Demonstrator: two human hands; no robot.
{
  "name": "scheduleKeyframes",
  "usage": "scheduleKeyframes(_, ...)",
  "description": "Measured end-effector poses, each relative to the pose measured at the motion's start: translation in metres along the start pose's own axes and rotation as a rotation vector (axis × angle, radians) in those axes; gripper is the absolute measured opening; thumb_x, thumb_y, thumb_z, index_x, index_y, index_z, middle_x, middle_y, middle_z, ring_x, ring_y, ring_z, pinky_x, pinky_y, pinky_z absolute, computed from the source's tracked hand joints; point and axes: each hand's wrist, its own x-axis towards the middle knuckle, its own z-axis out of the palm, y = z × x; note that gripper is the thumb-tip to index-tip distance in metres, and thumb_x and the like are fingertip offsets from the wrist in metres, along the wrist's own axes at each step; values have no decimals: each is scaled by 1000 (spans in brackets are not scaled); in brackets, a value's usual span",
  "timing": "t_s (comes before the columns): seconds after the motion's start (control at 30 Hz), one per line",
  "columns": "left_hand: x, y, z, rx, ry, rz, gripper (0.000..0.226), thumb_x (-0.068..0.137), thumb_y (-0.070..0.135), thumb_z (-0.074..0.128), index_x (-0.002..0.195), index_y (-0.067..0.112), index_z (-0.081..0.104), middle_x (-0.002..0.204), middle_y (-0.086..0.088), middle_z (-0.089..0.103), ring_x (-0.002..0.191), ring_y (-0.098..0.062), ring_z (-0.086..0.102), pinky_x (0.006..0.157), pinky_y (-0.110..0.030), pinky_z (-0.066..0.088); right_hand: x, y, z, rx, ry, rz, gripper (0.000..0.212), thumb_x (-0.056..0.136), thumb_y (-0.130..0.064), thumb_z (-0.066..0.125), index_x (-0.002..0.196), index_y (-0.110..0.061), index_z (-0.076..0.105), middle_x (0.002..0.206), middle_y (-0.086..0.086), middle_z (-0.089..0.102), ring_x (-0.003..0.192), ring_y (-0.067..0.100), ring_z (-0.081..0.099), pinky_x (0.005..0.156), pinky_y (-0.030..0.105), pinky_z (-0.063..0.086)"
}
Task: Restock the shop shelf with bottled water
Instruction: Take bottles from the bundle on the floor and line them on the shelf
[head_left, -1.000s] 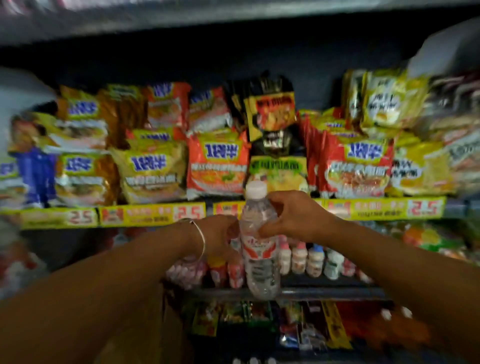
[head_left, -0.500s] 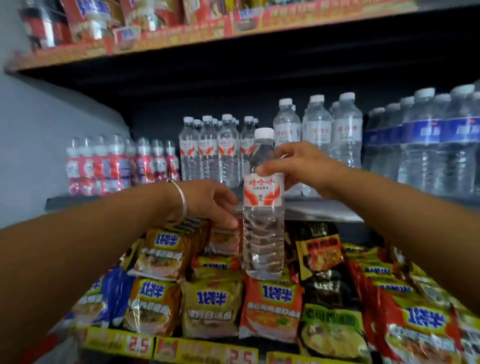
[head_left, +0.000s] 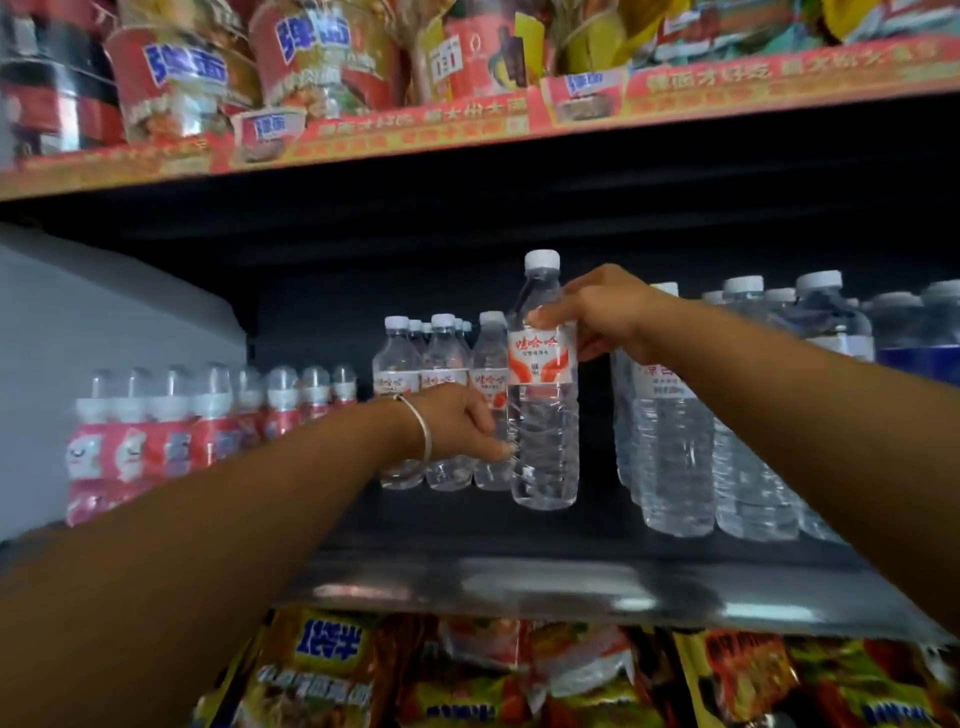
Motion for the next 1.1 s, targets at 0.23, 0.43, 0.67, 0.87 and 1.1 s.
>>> scheduleKeyframes(0.23, 56, -30, 32, 94, -135, 79, 21, 88, 12, 60, 108, 6, 65, 110, -6, 66, 79, -5, 54, 69, -12, 44, 52, 38, 28, -13, 58, 135, 24, 82, -11, 70, 103, -2, 62, 96, 14, 71, 86, 28, 70, 83, 47, 56)
scheduleKeyframes(0.43, 83, -35, 55, 95, -198, 88, 29, 88, 17, 61, 117, 12, 61, 120, -7, 62, 107, -21, 58, 88, -26, 45, 72, 57, 38, -52, 119, 183, 29, 84, -8, 67, 110, 0, 56, 102, 18, 68, 80, 28, 69, 70, 41, 58)
scheduleKeyframes(0.67, 99, -46, 62, 111, -195, 74, 39, 88, 19, 62, 126, 13, 55, 126, -7, 57, 114, -23, 55, 101, -33, 44, 83, 64, 47, -109, 208, 185, 46, 85, -8, 66, 125, 4, 47, 113, 19, 62, 93, 32, 67, 84, 44, 56)
scheduleKeyframes(0.87, 105, -51, 67, 112, -187, 60, 46, 87, 18, 63, 131, 13, 50, 129, -8, 54, 116, -25, 54, 103, -37, 43, 86, 76, 52, -91, 234, 155, 46, 90, -12, 61, 132, -2, 45, 114, 12, 62, 86, 22, 65, 80, 34, 56)
scheduleKeyframes(1.1, 97, -46, 69, 151, -140, 40, 45, 87, 15, 62, 131, 12, 50, 129, -9, 55, 116, -25, 55, 100, -32, 44, 74, 79, 56, -233, 238, 123, 51, 96, -29, 51, 139, -8, 34, 122, 12, 57, 98, 24, 63, 76, 29, 52)
